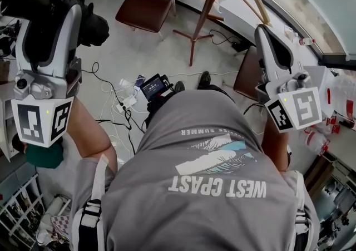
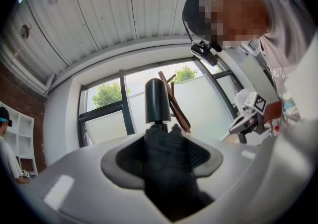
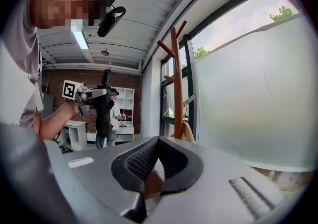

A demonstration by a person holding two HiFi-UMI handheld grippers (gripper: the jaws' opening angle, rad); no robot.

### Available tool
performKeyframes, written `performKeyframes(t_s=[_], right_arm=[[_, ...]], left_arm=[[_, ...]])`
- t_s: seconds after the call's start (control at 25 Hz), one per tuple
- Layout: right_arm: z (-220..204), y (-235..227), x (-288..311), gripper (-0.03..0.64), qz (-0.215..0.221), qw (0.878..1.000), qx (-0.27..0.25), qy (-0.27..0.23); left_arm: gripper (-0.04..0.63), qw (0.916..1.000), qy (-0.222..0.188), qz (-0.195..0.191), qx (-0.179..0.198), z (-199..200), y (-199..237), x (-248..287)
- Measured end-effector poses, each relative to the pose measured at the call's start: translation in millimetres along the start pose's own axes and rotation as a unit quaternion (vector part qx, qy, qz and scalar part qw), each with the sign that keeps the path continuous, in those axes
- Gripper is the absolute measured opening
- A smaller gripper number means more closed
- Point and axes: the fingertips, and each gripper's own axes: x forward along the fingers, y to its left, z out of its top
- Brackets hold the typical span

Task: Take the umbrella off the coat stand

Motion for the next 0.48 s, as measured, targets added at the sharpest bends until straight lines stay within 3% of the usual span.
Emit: performKeyframes(t_s=[0.48], right_arm=[[4.4, 9.2, 21.3, 0.0, 0.015, 1.0, -0.014, 0.006]], left_arm=[[0.221, 0.9981, 0.003, -0.043, -0.045, -21.9, -30.3, -3.1]])
